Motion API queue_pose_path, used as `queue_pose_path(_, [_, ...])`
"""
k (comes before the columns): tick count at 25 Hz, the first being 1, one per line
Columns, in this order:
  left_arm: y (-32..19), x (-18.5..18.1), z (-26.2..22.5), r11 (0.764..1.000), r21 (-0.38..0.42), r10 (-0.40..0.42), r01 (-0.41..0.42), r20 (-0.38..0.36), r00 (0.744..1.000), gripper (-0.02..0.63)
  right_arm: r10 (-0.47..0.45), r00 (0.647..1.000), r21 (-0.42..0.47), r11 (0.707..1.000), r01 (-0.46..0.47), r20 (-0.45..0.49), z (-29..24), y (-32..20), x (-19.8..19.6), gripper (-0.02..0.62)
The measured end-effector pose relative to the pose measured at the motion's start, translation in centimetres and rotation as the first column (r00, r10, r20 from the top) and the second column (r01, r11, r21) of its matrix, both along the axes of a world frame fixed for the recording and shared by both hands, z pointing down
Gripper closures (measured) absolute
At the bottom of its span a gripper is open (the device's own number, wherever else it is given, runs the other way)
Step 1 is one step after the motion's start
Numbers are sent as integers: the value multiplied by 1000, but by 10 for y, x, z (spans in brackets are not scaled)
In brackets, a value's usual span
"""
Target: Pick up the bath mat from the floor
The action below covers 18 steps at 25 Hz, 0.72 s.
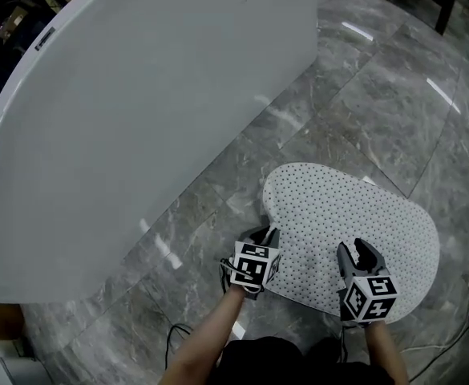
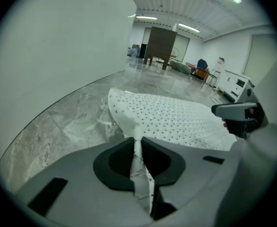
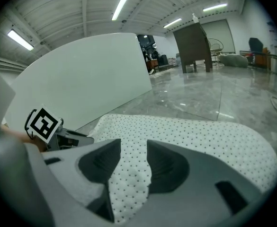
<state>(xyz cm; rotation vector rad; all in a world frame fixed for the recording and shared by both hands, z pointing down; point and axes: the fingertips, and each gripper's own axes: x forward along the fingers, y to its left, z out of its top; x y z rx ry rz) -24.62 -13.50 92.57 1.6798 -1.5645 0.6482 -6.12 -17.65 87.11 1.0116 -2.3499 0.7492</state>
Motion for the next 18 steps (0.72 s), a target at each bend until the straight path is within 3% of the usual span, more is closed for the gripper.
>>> queue_pose_path(4, [-5, 25, -12, 999, 27, 37, -36, -34, 999, 583, 40, 999, 0, 999, -40, 1, -1, 0, 23, 423])
queue_pose_path(10, [-22, 72, -26, 991, 43, 133, -129, -96, 987, 586, 169, 984, -1, 985, -170, -63, 7, 4, 91, 423])
queue_pose_path(18, [-43, 135, -41, 974, 57, 227, -221, -166, 960, 586, 398, 901, -10, 914, -406, -173, 17, 21, 216, 423])
